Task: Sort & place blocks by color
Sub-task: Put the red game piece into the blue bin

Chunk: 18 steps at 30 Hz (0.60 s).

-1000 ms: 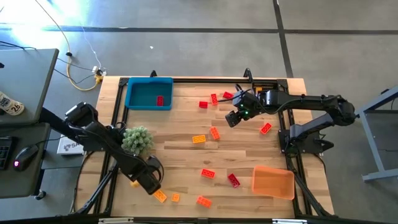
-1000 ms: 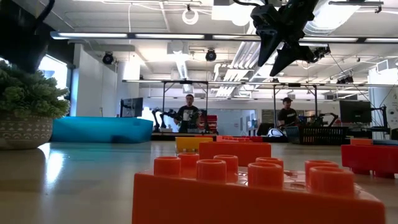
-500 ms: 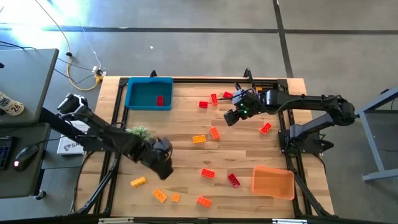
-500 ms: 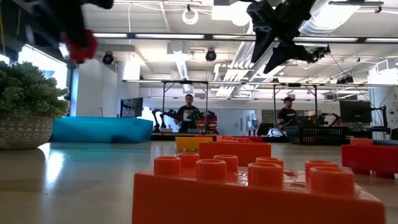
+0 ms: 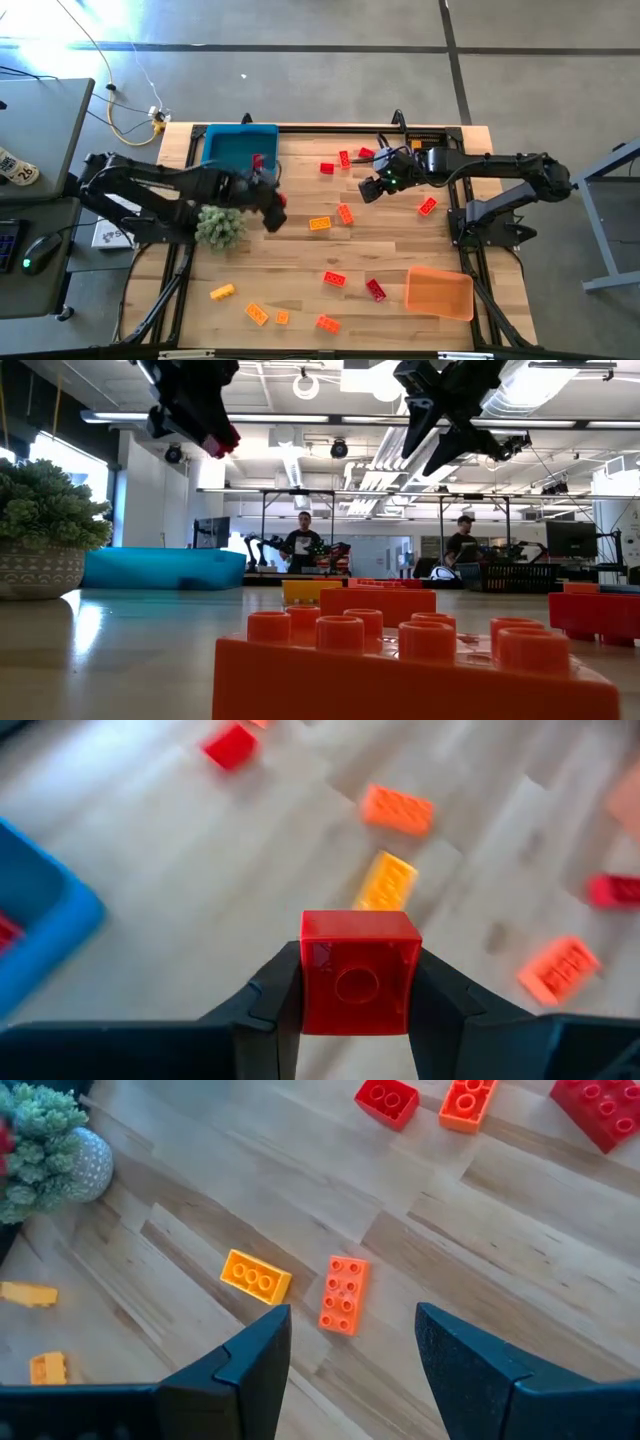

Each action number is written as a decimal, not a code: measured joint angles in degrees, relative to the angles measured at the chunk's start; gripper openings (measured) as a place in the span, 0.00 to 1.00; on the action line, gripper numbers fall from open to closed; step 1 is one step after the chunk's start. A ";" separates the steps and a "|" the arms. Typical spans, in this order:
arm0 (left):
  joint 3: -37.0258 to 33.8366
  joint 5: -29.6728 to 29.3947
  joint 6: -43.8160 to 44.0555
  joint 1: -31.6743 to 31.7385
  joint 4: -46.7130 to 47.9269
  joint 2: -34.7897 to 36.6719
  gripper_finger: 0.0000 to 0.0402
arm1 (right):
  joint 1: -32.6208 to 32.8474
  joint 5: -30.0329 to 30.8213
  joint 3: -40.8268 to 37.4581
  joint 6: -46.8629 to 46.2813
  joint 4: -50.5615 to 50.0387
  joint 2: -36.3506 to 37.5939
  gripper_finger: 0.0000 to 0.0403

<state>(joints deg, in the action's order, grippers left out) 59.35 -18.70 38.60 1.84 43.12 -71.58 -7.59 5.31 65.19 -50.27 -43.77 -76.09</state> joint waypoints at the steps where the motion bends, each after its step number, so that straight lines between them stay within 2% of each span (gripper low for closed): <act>1: 0.00 0.00 -1.59 1.88 -0.05 0.25 0.27 | 0.39 0.59 0.00 -0.59 -0.06 0.00 0.50; 10: 0.00 0.69 -16.25 19.62 0.36 0.62 0.27 | 3.78 5.79 0.00 -6.77 -0.09 0.00 0.50; 18: 0.00 2.62 -22.29 34.13 3.21 -0.06 0.27 | 5.13 6.80 0.00 -8.43 -0.09 0.00 0.50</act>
<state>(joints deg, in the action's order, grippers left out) 59.35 -16.07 16.30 35.97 46.34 -71.64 -2.46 12.10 65.19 -58.70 -43.86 -76.09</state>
